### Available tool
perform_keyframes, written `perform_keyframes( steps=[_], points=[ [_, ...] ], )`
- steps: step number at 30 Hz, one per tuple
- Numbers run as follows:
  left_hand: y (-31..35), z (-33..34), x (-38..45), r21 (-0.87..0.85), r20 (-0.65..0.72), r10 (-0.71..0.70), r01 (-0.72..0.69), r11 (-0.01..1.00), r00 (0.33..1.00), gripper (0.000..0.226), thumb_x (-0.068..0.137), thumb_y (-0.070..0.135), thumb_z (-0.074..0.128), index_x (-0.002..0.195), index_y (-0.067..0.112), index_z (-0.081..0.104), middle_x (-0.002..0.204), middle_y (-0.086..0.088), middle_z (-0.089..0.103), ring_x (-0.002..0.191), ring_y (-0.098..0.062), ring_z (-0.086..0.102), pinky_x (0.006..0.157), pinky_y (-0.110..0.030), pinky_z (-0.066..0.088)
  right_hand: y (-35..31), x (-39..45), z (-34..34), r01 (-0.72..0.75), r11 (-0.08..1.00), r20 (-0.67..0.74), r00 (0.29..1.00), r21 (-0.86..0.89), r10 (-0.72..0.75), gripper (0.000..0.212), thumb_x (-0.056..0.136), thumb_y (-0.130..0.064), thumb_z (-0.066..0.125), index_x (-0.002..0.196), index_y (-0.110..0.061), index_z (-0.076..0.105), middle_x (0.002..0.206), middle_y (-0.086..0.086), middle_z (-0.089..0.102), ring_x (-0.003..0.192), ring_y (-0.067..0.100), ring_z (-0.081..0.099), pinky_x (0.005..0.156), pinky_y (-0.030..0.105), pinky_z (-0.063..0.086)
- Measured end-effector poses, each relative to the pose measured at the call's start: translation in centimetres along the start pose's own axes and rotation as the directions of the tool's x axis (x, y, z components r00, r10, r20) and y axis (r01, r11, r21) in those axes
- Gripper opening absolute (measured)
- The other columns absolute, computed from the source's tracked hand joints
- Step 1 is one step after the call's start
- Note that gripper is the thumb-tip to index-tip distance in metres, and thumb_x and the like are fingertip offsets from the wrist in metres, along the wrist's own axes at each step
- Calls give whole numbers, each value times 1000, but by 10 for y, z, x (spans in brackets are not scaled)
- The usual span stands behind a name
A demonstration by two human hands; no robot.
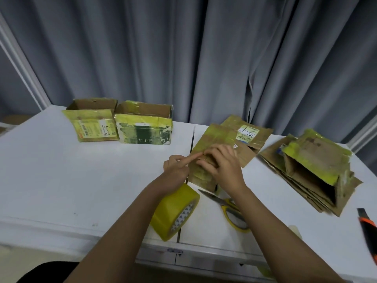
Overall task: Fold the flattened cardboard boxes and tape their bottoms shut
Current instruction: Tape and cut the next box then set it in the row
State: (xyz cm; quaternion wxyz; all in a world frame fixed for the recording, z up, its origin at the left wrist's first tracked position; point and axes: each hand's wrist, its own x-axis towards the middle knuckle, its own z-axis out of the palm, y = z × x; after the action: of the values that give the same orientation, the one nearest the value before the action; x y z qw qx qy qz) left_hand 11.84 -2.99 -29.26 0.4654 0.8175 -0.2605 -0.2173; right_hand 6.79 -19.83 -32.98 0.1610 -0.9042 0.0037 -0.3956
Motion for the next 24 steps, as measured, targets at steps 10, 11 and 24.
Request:
perform_keyframes(
  steps=[10, 11, 24],
  points=[
    [-2, -1, 2, 10, 32, -9, 9, 1000, 999, 69, 90, -1, 26, 110, 63, 39, 117, 0, 35, 119, -21, 31, 107, -32, 27, 10, -12, 5, 212, 950, 67, 977, -230, -202, 51, 76, -43, 66, 113, -11, 55, 112, 12, 61, 106, 27, 47, 90, 40, 40],
    [-1, -1, 1, 10, 35, -11, 11, 1000, 999, 69, 90, -1, 25, 110, 64, 39, 116, 0, 35, 119, -21, 31, 107, -32, 27, 10, -12, 4, 229, 940, 78, 973, -253, -216, 55, 74, -43, 69, 115, -11, 52, 112, 13, 61, 106, 28, 47, 89, 42, 43],
    [-7, -1, 1, 18, 56, 31, -32, 999, 998, 70, 93, 4, 25, 103, 72, 34, 109, 5, 36, 117, -21, 32, 109, -32, 25, -4, -8, 1, -28, 999, 76, 997, -24, 30, 33, 84, -43, 64, 101, -16, 58, 107, -1, 55, 94, 17, 47, 84, 32, 41]
  ],
)
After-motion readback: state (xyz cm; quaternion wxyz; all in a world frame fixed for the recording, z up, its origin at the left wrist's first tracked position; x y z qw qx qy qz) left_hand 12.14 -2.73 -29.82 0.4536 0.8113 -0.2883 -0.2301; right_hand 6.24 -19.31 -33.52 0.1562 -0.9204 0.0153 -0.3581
